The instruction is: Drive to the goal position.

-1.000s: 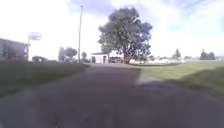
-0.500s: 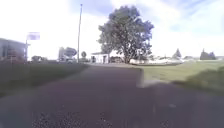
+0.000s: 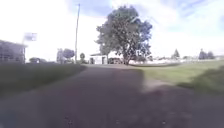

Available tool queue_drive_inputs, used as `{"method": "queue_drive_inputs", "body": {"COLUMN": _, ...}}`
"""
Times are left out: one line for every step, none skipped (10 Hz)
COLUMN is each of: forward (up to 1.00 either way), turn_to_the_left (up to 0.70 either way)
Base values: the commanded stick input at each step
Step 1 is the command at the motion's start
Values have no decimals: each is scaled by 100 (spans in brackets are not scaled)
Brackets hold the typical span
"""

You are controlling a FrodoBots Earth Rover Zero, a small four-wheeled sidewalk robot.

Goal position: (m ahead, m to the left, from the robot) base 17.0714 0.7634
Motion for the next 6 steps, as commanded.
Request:
{"method": "queue_drive_inputs", "body": {"forward": 70, "turn_to_the_left": 0}}
{"method": "queue_drive_inputs", "body": {"forward": 70, "turn_to_the_left": 0}}
{"method": "queue_drive_inputs", "body": {"forward": 70, "turn_to_the_left": 0}}
{"method": "queue_drive_inputs", "body": {"forward": 70, "turn_to_the_left": 0}}
{"method": "queue_drive_inputs", "body": {"forward": 70, "turn_to_the_left": 0}}
{"method": "queue_drive_inputs", "body": {"forward": 70, "turn_to_the_left": 0}}
